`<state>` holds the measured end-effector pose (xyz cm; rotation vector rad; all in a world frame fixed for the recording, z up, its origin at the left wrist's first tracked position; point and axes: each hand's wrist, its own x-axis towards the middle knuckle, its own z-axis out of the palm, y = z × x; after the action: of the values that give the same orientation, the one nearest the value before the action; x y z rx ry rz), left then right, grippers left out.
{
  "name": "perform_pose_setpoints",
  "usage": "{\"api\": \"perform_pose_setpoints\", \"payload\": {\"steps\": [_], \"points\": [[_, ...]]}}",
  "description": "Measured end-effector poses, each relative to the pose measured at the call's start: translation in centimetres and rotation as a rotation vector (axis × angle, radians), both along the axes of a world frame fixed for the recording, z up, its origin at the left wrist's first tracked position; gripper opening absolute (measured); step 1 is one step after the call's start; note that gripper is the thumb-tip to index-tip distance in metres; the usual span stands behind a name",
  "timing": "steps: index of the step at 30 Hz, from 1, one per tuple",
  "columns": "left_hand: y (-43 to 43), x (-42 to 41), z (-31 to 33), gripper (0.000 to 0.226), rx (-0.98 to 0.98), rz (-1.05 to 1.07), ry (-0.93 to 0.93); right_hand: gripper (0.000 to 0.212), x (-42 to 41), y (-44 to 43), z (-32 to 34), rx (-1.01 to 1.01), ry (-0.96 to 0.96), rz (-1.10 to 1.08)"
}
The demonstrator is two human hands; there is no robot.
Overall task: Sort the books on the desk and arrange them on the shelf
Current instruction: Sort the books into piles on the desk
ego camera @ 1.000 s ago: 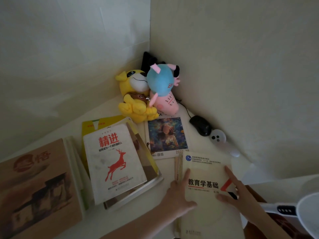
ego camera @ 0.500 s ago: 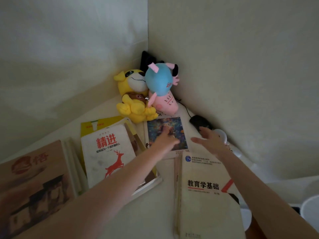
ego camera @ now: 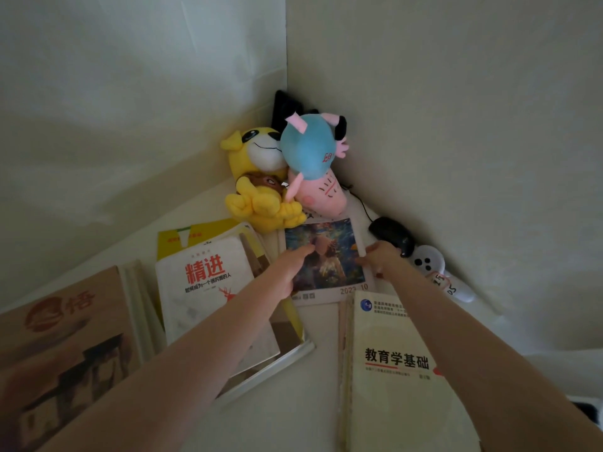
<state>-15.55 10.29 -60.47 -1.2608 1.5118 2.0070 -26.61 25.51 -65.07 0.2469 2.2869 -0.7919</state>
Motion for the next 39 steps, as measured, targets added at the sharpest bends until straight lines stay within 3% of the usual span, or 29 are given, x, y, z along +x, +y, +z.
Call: {"api": "perform_pose_setpoints", "payload": {"steps": [6, 11, 15, 20, 24, 29, 35, 39], "points": [[0.2, -0.4, 0.2, 0.035, 0.008, -0.013, -0.047, 0.031, 0.6, -0.5, 0.0, -0.151, 0.071, -0.117], [0.5, -0.4, 0.5, 0.046, -0.027, -0.041, -0.022, 0.039, 0.2, 0.7, -0.3, -0.307, 0.190, -0.192], [0.9, -0.5, -0.1, 0.079, -0.076, -0.096, -0.010, 0.035, -0.7, 1.1, 1.5, -0.615, 0.173, -0.304], [0.9, 0.1, -0.4, 0.072, -0.099, -0.065, 0.089, 0.037, 0.6, 2.4, 4.2, -0.809, 0.111, -0.263], [0.4, 1.0, 0.6, 0.078, -0.170, -0.100, 0.190, 0.044, 1.7, 5.2, 6.3, -0.733, 0.178, -0.118], [0.0, 2.6, 4.6, 0.068, -0.141, -0.156, 0.292, 0.048, 4.7, 7.6, 9.8, -0.608, 0.034, -0.008], [-0.1, 6.2, 8.9, 0.065, -0.145, -0.268, 0.375, 0.060, 7.3, 8.7, 14.4, -0.518, -0.007, 0.162], [-2.0, 9.5, 12.7, 0.062, -0.235, -0.296, 0.495, 0.079, 9.2, 7.5, 17.5, -0.581, 0.060, 0.217]]}}
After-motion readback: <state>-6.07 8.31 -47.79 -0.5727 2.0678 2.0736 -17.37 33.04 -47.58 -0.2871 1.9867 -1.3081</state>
